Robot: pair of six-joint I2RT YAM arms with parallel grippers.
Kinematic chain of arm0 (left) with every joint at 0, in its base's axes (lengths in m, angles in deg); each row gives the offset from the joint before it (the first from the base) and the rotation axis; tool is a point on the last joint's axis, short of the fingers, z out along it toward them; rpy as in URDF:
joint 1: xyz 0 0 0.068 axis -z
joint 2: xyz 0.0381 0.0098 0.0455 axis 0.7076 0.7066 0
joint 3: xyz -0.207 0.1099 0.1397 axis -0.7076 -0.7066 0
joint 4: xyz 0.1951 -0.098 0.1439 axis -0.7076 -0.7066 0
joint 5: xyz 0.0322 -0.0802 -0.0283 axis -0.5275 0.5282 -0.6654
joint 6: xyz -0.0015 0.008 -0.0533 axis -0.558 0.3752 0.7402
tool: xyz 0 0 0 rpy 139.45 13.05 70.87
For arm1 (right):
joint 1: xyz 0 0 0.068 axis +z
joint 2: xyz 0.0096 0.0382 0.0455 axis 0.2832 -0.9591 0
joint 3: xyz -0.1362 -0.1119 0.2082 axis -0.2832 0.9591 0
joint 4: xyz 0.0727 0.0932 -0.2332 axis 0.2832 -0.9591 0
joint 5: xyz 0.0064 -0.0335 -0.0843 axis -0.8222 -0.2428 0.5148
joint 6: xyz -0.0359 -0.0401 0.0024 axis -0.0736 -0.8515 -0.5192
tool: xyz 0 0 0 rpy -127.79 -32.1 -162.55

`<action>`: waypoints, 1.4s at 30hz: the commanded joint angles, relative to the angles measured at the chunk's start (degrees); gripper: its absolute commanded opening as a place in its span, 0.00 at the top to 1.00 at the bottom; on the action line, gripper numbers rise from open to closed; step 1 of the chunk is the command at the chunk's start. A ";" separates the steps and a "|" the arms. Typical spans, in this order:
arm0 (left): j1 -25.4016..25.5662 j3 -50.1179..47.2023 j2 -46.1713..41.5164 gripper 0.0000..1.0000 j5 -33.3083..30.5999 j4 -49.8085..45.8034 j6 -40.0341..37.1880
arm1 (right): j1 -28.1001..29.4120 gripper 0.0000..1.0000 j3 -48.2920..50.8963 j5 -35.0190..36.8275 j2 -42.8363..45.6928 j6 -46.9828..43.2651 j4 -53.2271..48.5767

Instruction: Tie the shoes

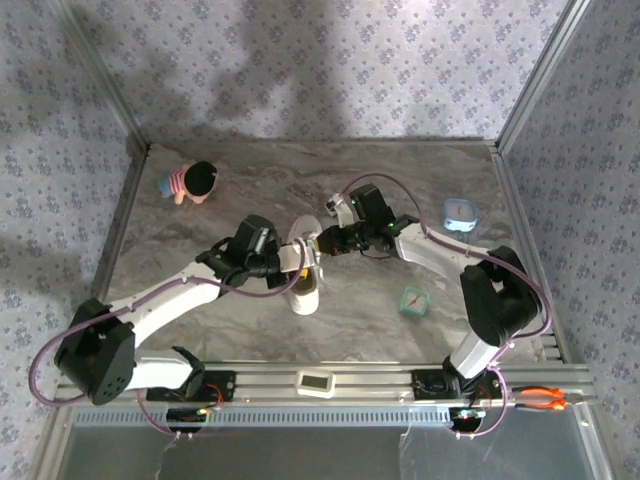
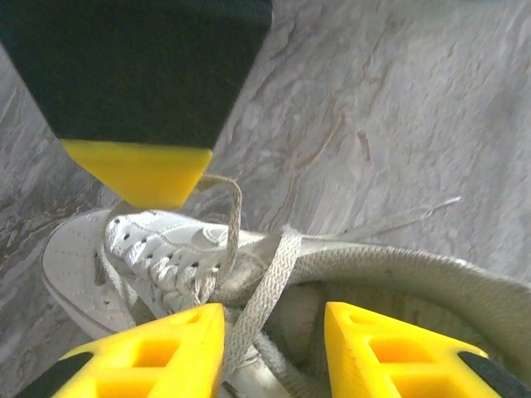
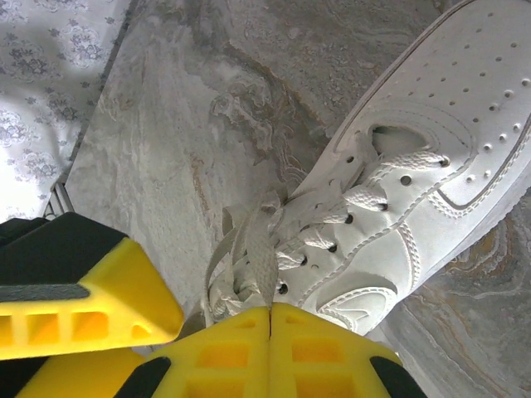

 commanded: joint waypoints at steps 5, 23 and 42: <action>1.22 0.46 2.67 0.63 -5.65 0.51 -5.20 | -0.56 1.00 -1.36 -1.57 -0.86 -0.40 -0.65; 1.96 -1.16 0.43 0.93 -6.89 2.22 -3.54 | -0.54 1.00 -1.46 -1.77 -1.12 -0.47 -0.74; -0.34 -2.06 -2.18 0.82 -1.44 3.37 -0.35 | -0.15 1.00 -1.28 -1.82 -0.65 -0.84 -0.76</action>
